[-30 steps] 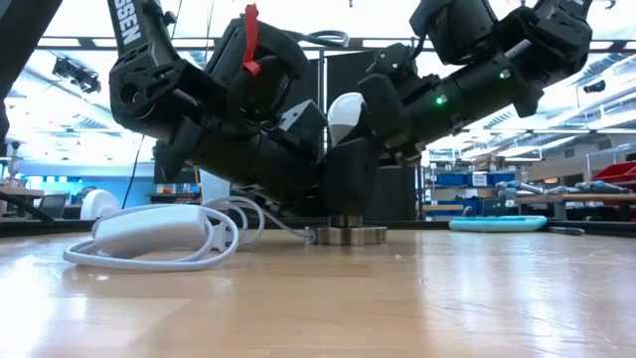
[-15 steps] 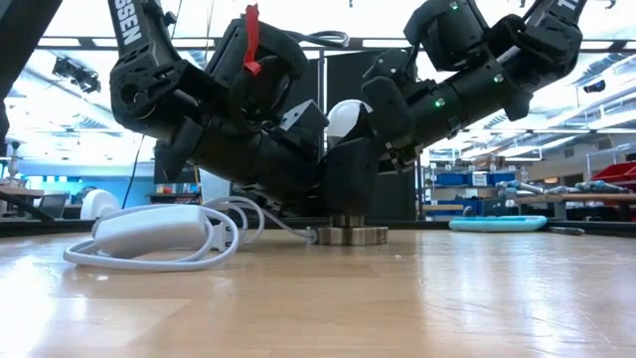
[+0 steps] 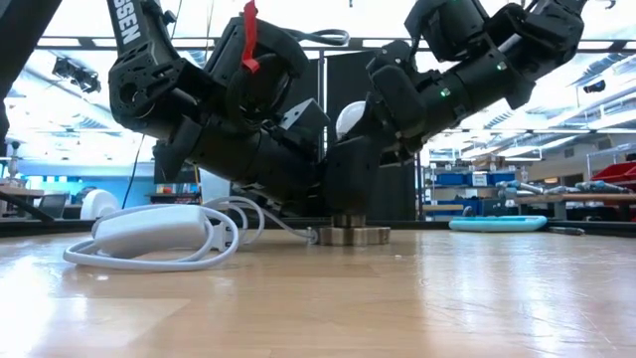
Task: Screw lightbulb
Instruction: Insert the lightbulb into the socket
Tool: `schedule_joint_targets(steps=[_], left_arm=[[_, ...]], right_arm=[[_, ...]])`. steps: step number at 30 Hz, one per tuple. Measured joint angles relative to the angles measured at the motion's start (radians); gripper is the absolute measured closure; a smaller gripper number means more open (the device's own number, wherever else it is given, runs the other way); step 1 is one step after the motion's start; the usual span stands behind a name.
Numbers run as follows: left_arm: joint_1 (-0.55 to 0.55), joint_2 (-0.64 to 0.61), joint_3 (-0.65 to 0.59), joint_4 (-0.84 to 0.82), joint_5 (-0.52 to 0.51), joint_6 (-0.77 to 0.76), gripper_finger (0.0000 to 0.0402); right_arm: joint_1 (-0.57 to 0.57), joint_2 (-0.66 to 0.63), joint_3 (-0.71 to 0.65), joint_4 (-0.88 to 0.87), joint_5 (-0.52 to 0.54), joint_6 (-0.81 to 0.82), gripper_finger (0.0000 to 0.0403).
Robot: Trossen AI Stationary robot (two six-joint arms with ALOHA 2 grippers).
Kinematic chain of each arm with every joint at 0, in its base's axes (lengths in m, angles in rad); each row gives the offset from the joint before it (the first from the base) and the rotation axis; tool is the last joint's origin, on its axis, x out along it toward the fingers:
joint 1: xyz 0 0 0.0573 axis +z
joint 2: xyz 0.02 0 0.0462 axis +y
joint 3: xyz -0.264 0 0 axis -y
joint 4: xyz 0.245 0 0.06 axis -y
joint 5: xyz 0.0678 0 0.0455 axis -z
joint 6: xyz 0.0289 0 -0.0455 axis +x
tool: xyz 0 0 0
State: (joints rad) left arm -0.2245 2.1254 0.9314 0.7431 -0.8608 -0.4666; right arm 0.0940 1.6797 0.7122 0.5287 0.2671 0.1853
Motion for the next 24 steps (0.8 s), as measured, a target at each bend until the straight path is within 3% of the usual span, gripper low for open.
schedule_joint_targets(steps=[14,24], left_arm=[[0.000,-0.001,0.000,-0.005,-0.009,-0.019,0.0196],[0.000,-0.002,0.000,-0.011,-0.029,-0.043,0.0196]], right_arm=[[-0.023,-0.002,0.044,-0.130,-0.060,-0.011,0.0117],[-0.026,-0.071,0.043,-0.247,-0.081,-0.033,0.0117]])
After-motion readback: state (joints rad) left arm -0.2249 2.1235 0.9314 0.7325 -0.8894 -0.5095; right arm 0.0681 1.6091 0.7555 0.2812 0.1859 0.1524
